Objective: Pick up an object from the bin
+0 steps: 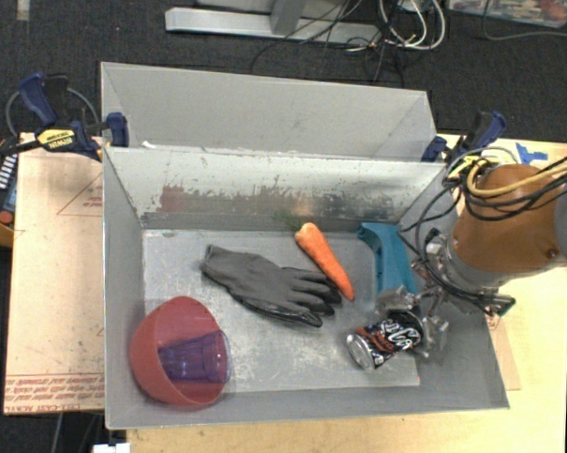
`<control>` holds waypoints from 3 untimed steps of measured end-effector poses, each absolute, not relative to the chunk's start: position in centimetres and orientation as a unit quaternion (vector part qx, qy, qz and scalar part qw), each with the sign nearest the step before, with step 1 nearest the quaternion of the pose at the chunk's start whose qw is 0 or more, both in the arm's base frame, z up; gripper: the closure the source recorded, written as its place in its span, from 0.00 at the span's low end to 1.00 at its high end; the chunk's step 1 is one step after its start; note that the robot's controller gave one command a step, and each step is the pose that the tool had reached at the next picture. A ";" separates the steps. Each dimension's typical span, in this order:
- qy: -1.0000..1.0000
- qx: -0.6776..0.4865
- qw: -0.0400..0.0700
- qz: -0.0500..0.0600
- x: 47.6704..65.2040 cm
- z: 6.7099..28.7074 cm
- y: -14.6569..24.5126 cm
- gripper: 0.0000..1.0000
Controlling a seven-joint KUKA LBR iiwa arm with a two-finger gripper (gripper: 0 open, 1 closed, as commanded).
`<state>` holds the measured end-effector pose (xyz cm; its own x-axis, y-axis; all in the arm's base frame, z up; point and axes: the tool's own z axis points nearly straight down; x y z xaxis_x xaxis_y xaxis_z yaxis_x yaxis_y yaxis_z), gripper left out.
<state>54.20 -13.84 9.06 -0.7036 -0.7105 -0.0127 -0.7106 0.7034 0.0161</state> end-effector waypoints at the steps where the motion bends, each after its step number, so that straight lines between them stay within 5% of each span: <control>1: 0.924 -0.383 0.005 0.008 54.3 11.1 -14.0 1.00; 3: 0.924 -0.383 0.005 0.008 54.3 14.4 -13.9 1.00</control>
Offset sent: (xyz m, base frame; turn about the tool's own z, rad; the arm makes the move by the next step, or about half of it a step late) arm 0.0000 0.0000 0.0272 0.0000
